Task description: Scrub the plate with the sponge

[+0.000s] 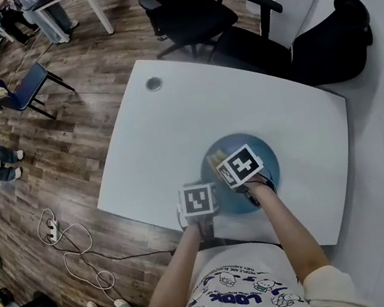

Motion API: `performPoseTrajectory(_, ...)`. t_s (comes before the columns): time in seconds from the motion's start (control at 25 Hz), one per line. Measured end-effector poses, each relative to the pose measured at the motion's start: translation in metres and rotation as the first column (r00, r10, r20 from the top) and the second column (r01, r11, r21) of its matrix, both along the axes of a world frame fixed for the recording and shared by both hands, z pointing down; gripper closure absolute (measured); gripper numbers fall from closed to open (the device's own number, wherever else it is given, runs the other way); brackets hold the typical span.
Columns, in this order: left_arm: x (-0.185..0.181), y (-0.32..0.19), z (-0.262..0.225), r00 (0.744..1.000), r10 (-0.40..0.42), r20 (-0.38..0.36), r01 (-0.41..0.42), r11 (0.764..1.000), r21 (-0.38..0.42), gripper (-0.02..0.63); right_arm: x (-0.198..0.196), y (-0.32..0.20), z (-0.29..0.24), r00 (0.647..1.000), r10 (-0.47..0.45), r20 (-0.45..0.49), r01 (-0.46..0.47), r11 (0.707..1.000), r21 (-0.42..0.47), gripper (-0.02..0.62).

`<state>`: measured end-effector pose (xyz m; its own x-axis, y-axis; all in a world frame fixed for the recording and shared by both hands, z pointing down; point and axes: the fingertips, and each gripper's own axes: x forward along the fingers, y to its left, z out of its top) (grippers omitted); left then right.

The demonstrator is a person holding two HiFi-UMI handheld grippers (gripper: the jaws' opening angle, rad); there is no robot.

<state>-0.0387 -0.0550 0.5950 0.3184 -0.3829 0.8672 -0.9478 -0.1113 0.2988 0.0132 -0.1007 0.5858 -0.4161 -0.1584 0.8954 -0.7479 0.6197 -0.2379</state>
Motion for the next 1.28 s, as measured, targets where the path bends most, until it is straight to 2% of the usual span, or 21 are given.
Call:
performPoseTrajectory(0.24,0.000,0.005,0.002,1.000,-0.009,-0.014,0.009,1.000,-0.027,0.546,-0.007,0.015,0.000,0.999,-0.029,0.024,0.030,0.999,-0.025,0.549)
performPoseTrajectory(0.36,0.000,0.001,0.000,1.000,-0.013,-0.013,0.013,1.000,-0.008,0.546,-0.010,0.021,0.000,0.999,-0.043,0.030,0.044,0.998,-0.033,0.549)
performPoseTrajectory(0.4,-0.001,0.005,0.000,1.000,-0.016,-0.012,0.016,1.000,-0.027,0.546,-0.010,0.023,0.000,0.998,-0.045,0.031,0.046,0.998,-0.036,0.549)
performPoseTrajectory(0.48,0.005,0.027,0.003,0.999,-0.027,-0.044,0.021,0.989,-0.143,0.547,-0.010,0.027,-0.001,0.998,-0.046,0.034,0.048,0.998,-0.040,0.549)
performPoseTrajectory(0.52,0.007,0.033,0.004,0.998,-0.029,-0.051,0.020,0.985,-0.170,0.548,-0.010,0.028,-0.001,0.998,-0.044,0.036,0.046,0.998,-0.041,0.549)
performPoseTrajectory(0.56,0.006,0.029,0.004,0.999,-0.025,-0.042,0.018,0.988,-0.155,0.548,-0.009,0.030,-0.001,0.998,-0.041,0.040,0.042,0.998,-0.042,0.549)
performPoseTrajectory(0.68,-0.002,0.005,0.001,1.000,-0.017,0.003,0.017,0.999,-0.030,0.549,-0.006,0.033,0.000,0.998,-0.030,0.051,0.033,0.998,-0.047,0.549)
performPoseTrajectory(0.72,-0.001,0.001,0.001,1.000,-0.019,0.000,0.019,1.000,-0.011,0.549,-0.006,0.034,0.000,0.998,-0.030,0.053,0.033,0.998,-0.050,0.549)
performPoseTrajectory(1.28,-0.006,-0.001,0.000,1.000,-0.021,0.019,0.021,1.000,0.006,0.549,0.000,0.059,-0.001,0.997,-0.062,0.053,0.066,0.995,-0.068,0.549)
